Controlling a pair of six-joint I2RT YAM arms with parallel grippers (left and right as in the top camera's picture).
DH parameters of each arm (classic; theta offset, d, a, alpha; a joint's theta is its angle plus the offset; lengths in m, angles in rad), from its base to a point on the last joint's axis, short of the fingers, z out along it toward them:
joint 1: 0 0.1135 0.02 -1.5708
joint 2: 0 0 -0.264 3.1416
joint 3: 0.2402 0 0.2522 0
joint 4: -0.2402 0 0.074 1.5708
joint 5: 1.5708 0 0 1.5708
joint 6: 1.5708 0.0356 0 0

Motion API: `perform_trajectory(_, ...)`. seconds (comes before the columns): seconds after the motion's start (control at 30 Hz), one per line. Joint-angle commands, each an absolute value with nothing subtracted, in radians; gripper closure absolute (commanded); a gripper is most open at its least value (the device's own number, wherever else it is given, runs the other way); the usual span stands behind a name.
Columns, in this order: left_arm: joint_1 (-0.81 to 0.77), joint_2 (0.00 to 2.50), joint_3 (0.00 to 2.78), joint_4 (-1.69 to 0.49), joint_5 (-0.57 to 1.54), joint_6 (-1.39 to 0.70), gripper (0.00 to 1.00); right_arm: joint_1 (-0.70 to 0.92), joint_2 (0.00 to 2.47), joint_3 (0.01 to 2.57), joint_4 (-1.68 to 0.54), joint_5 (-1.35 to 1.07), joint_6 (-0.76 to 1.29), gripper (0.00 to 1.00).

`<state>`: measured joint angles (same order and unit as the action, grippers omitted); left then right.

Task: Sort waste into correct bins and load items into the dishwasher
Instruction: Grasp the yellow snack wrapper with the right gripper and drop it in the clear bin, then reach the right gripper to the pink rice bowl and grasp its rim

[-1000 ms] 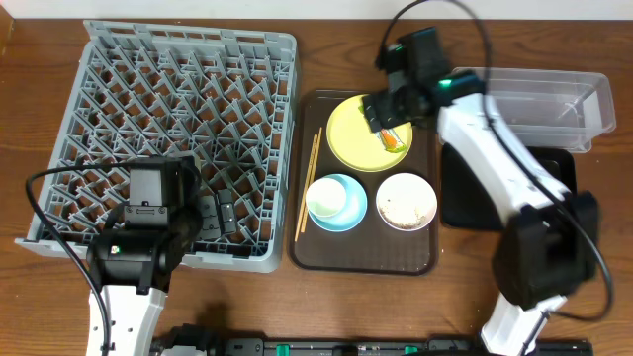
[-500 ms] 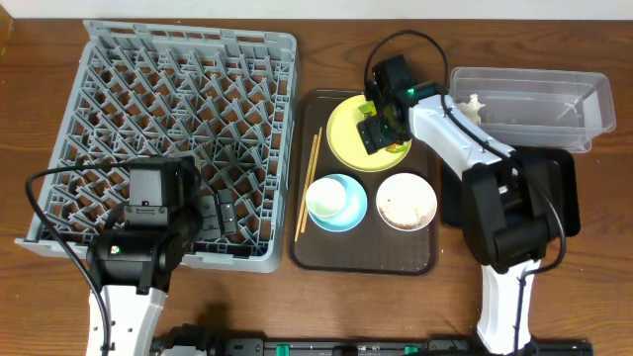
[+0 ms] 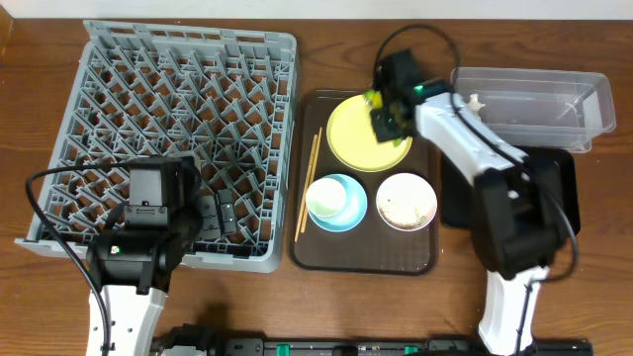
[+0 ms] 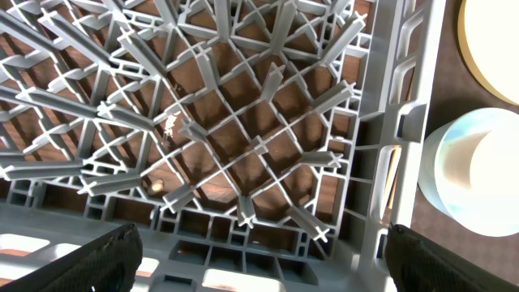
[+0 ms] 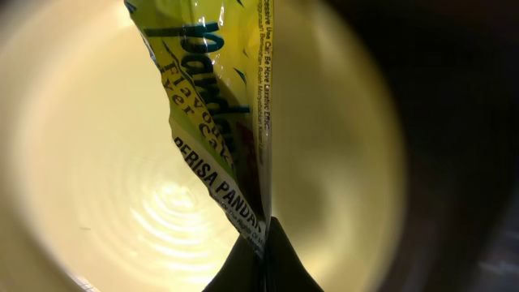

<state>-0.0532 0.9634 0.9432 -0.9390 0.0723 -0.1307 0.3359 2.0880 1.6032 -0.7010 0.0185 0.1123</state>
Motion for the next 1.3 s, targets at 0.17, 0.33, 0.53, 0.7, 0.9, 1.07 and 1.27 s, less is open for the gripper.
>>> perform_trajectory(0.17, -0.049, 0.965, 0.965, -0.942, 0.071, -0.133, 0.04, 0.156, 1.827, 1.61, -0.639, 0.06, 0.482, 0.99)
perform_trajectory(0.33, -0.049, 0.965, 0.965, -0.942, 0.071, -0.133, 0.04, 0.029, 1.836, 1.606, -0.747, 0.199, 0.899, 0.99)
perform_trajectory(0.53, -0.049, 0.965, 0.965, -0.942, 0.071, -0.133, 0.04, -0.032, 1.88, 1.606, -0.797, 0.195, 1.069, 0.99)
perform_trajectory(0.7, -0.049, 0.965, 0.965, -0.942, 0.071, -0.133, 0.04, -0.043, 1.915, 1.606, -0.797, 0.198, 1.084, 0.85)
perform_trajectory(0.9, -0.049, 0.965, 0.965, -0.942, 0.071, -0.133, 0.04, -0.043, 1.916, 1.607, -0.774, 0.186, 0.944, 0.23)
perform_trajectory(1.07, -0.049, 0.965, 0.965, -0.942, 0.071, -0.133, 0.04, -0.028, 1.838, 1.608, -0.733, 0.075, 0.593, 0.09)
perform_trajectory(1.27, -0.049, 0.965, 0.965, -0.942, 0.071, -0.133, 0.04, 0.055, 1.726, 1.608, -0.839, -0.251, 0.094, 0.06)
